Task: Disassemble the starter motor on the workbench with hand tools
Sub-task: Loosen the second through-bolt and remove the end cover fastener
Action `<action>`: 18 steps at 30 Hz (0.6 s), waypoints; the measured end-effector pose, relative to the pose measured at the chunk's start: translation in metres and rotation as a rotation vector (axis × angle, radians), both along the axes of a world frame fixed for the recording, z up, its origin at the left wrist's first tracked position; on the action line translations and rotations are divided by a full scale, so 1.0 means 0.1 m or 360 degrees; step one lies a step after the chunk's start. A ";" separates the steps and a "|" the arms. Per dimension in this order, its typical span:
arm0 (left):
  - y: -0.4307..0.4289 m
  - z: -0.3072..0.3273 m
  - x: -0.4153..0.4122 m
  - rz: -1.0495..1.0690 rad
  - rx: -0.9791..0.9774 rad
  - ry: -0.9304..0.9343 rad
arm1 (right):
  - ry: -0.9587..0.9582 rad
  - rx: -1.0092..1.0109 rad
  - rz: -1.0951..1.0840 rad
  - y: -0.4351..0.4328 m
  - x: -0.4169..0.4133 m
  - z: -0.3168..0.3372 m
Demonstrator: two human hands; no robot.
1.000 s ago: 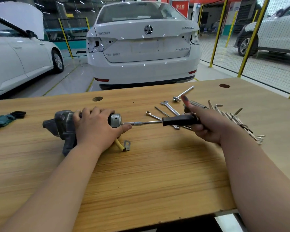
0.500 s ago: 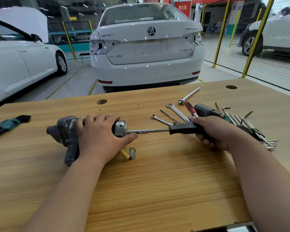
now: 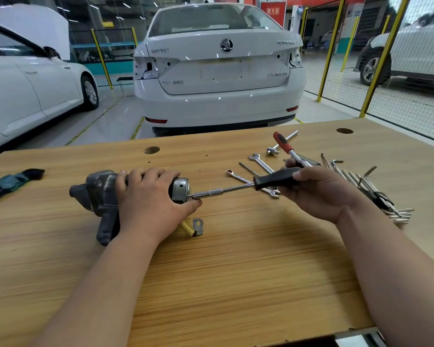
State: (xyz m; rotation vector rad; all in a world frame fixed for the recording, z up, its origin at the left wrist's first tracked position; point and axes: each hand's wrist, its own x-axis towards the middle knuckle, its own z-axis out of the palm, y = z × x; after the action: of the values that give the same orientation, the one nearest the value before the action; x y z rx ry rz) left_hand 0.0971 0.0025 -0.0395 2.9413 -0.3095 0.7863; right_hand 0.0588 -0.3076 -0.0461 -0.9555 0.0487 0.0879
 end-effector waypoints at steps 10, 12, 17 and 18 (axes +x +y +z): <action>-0.01 -0.02 0.00 0.0009 -0.0016 -0.0037 | 0.0487 -0.1423 -0.0391 0.07 0.02 0.04; -0.01 -0.01 0.01 0.0013 -0.0016 -0.0038 | 0.0483 -0.1338 -0.0338 0.07 0.02 0.04; -0.01 -0.02 0.01 0.0019 -0.0020 -0.0026 | 0.0255 -0.1066 -0.0226 0.01 -0.05 0.00; -0.01 -0.02 0.01 0.0013 -0.0030 -0.0020 | 0.0190 -0.0998 -0.0212 0.00 -0.07 -0.02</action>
State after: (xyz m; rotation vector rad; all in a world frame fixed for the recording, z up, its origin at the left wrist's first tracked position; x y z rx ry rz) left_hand 0.0977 0.0014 -0.0411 2.9232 -0.2900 0.8044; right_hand 0.0520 -0.3073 -0.0478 -1.5697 0.2609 0.0040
